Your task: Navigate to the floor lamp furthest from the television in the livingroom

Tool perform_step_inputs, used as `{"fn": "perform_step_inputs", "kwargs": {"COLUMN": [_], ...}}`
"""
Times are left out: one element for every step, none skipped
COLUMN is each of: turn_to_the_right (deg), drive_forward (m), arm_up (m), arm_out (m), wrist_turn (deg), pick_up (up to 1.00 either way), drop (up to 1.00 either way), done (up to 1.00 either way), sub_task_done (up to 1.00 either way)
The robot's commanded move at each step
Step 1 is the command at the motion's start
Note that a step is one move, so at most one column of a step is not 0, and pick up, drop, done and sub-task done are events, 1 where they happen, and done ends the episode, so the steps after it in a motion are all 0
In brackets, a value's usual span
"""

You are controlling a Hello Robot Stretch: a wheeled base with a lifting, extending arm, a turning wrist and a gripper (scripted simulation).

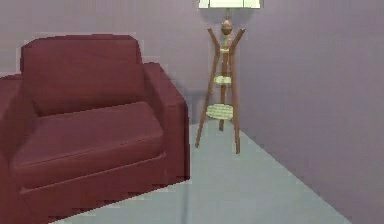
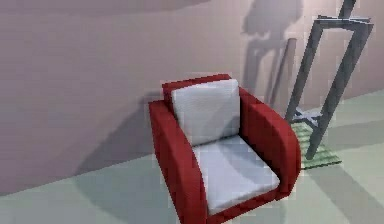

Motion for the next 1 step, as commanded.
{"fn": "perform_step_inputs", "kwargs": {"turn_to_the_right": [3.0], "drive_forward": [0.00], "arm_up": [0.00], "arm_out": [0.00], "wrist_turn": [0.0], "pick_up": [0.00], "drop": [0.00], "done": [0.00], "sub_task_done": [0.00]}}
